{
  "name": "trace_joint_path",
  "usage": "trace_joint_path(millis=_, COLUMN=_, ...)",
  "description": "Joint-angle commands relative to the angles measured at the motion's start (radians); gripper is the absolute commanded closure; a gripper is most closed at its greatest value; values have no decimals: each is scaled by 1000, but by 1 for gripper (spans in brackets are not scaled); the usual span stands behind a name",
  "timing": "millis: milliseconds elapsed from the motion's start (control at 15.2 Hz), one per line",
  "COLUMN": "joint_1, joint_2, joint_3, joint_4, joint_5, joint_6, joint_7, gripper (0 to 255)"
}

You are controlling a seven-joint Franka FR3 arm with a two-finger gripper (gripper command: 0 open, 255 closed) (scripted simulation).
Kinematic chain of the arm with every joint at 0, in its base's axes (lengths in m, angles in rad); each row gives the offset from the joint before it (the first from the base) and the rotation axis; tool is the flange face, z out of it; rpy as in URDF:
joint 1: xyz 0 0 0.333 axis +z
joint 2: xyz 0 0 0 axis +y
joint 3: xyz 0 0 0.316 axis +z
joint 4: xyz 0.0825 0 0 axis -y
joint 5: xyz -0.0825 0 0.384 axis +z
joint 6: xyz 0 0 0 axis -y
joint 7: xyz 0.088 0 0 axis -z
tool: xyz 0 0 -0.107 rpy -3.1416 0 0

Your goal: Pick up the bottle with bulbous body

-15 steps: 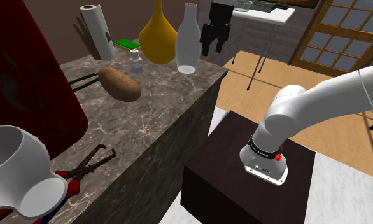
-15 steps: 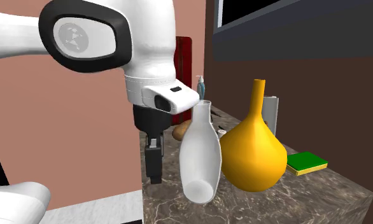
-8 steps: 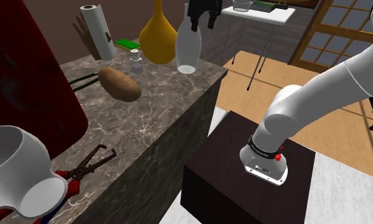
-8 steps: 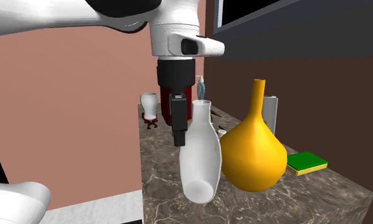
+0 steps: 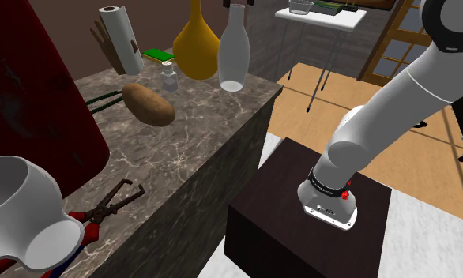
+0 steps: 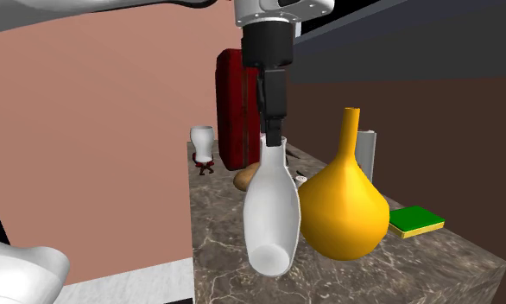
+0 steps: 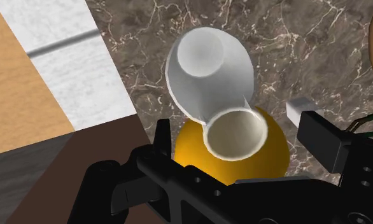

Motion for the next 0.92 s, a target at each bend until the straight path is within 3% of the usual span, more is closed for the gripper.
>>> trace_joint_path(millis=0, joint_1=0, joint_2=1, joint_3=2, joint_4=-10, joint_5=-2, joint_6=11, joint_7=4, gripper=0)
trace_joint_path(millis=330, joint_1=1, joint_2=-41, joint_3=1, joint_4=-131, joint_5=0, joint_6=92, joint_7=4, gripper=0)
trace_joint_path(millis=462, joint_1=1, joint_2=-41, joint_3=1, joint_4=-132, joint_5=0, joint_6=92, joint_7=4, gripper=0)
trace_joint_path(millis=528, joint_1=1, joint_2=-42, joint_3=2, joint_4=-132, joint_5=0, joint_6=91, joint_7=4, gripper=255)
trace_joint_path(millis=858, joint_1=1, joint_2=-42, joint_3=2, joint_4=-132, joint_5=0, joint_6=90, joint_7=4, gripper=255)
